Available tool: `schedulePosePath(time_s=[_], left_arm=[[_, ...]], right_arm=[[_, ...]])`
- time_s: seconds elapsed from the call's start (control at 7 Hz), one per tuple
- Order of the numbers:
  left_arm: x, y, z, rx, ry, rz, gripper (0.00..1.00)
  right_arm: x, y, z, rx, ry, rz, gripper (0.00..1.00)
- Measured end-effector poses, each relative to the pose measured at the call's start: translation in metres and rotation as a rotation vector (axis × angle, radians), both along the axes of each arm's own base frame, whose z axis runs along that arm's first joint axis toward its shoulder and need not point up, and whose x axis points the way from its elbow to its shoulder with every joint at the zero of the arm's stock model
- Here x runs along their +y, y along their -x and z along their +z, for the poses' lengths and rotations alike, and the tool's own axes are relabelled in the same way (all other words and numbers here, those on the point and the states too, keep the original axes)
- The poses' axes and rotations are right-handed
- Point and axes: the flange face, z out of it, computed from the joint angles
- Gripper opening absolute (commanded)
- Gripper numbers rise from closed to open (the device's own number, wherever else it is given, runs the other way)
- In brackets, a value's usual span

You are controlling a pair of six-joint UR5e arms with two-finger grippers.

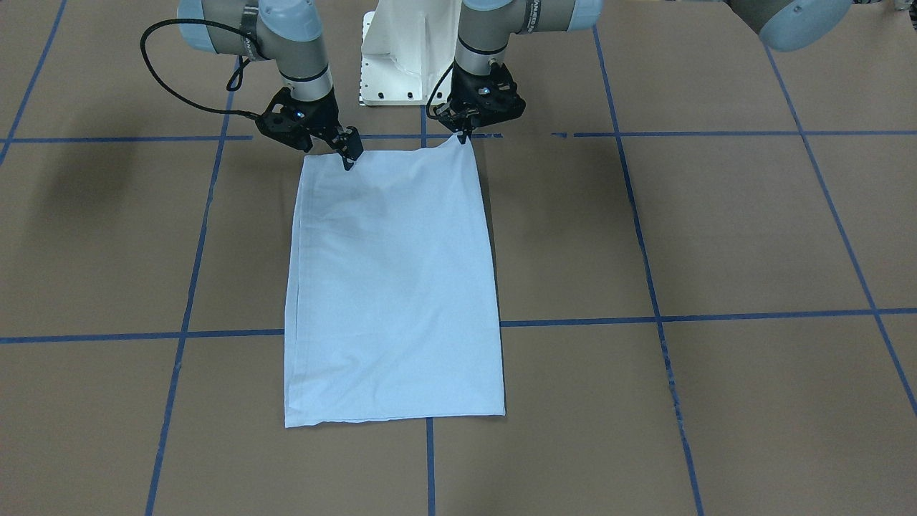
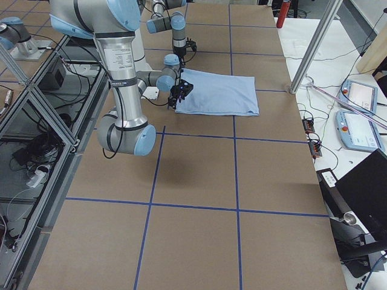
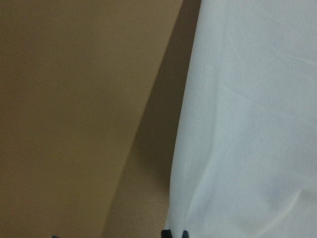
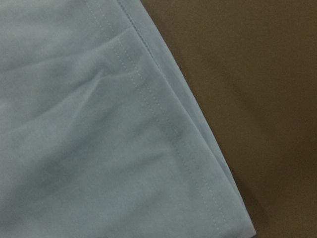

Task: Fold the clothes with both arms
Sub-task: 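Bring both grippers to the shirt corners nearest the robot and grasp them, then lift the near edge with both grippers and fold it away from the robot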

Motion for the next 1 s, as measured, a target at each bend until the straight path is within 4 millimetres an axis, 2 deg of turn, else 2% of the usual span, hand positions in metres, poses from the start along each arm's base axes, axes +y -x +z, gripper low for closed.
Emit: schedulePosePath(time_s=[0.29, 0.43, 0.57, 0.71, 1.0], left_arm=[[-0.0003, 0.0002, -0.0005, 0.001, -0.001, -0.001, 0.00], [-0.0005, 0.0002, -0.0008, 0.001, -0.001, -0.001, 0.00], [-0.0004, 0.0002, -0.0009, 0.001, -0.001, -0.001, 0.00], [-0.0004, 0.0000, -0.0009, 0.001, -0.001, -0.001, 0.00], [-0.0005, 0.0003, -0.0015, 0.002, -0.001, -0.002, 0.00]], right_arm=[[0.0024, 0.0034, 0.0030, 0.007, 0.002, -0.005, 0.98], [0.0034, 0.0045, 0.0031, 0.007, 0.002, -0.007, 0.79], [0.0036, 0.0047, 0.0031, 0.007, 0.002, -0.008, 0.53], [0.0035, 0.0048, 0.0033, 0.008, 0.002, -0.008, 0.33], [0.0036, 0.0050, 0.0027, 0.006, 0.001, -0.011, 0.09]])
